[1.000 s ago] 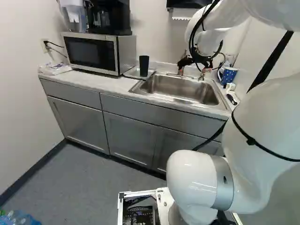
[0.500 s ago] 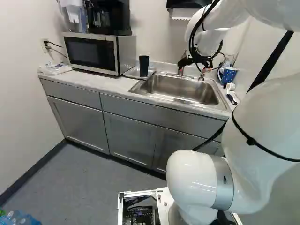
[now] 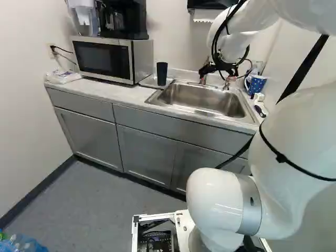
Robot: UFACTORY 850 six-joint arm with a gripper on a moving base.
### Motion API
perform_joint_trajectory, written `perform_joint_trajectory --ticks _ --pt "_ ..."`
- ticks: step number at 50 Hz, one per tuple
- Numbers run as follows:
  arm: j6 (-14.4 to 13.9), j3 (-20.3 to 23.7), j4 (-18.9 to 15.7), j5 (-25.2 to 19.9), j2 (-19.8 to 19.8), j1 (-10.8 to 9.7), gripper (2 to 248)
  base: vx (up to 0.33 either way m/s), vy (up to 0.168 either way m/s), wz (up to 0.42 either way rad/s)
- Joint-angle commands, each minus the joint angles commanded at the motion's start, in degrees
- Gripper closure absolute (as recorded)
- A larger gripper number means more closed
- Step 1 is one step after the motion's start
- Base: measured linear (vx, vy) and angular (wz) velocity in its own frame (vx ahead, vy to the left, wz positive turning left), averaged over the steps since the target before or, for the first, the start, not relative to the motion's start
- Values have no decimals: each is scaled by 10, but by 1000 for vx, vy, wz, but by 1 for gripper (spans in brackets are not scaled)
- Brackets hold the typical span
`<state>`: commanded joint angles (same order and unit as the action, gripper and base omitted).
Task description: Rinse the cup and place it in the tray
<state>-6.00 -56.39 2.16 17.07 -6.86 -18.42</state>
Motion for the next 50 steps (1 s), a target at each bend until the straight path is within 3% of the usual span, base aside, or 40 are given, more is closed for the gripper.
perform_joint_trajectory --ticks 23,50 --pt "0 0 0 0 0 0 3 -59 41 1" --pt "0 0 0 0 0 0 3 -157 93 -1"
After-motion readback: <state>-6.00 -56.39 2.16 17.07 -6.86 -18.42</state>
